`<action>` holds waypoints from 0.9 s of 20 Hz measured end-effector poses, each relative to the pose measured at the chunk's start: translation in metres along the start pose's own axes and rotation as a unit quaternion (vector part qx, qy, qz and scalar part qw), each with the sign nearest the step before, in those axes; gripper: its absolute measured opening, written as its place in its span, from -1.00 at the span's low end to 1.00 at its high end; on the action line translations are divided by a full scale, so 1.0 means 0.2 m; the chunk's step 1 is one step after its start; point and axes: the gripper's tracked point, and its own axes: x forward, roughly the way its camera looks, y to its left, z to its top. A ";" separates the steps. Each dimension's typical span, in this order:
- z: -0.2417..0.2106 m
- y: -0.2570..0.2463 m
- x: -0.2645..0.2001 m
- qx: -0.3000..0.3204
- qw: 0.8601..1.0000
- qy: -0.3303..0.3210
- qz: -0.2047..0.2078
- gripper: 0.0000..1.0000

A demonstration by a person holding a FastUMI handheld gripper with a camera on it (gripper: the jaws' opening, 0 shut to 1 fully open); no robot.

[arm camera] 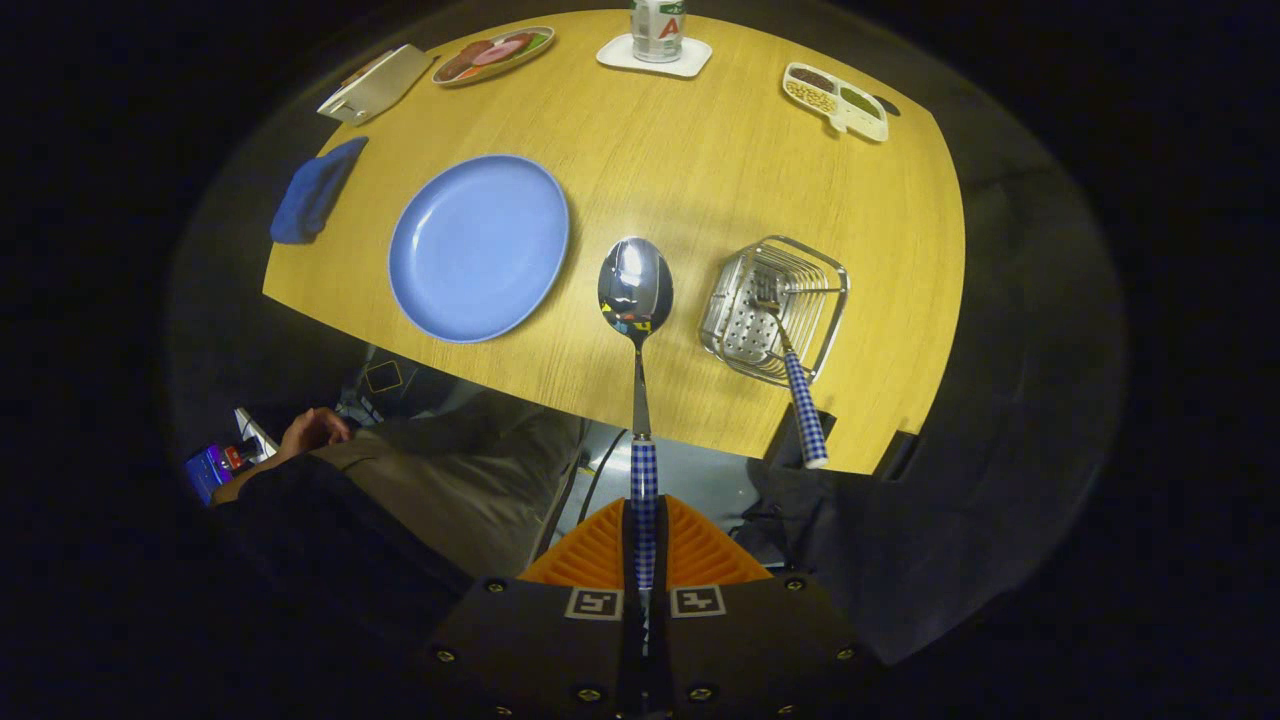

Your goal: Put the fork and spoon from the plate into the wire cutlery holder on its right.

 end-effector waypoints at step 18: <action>0.06 -0.29 0.17 0.083 0.992 0.096 0.004 -0.94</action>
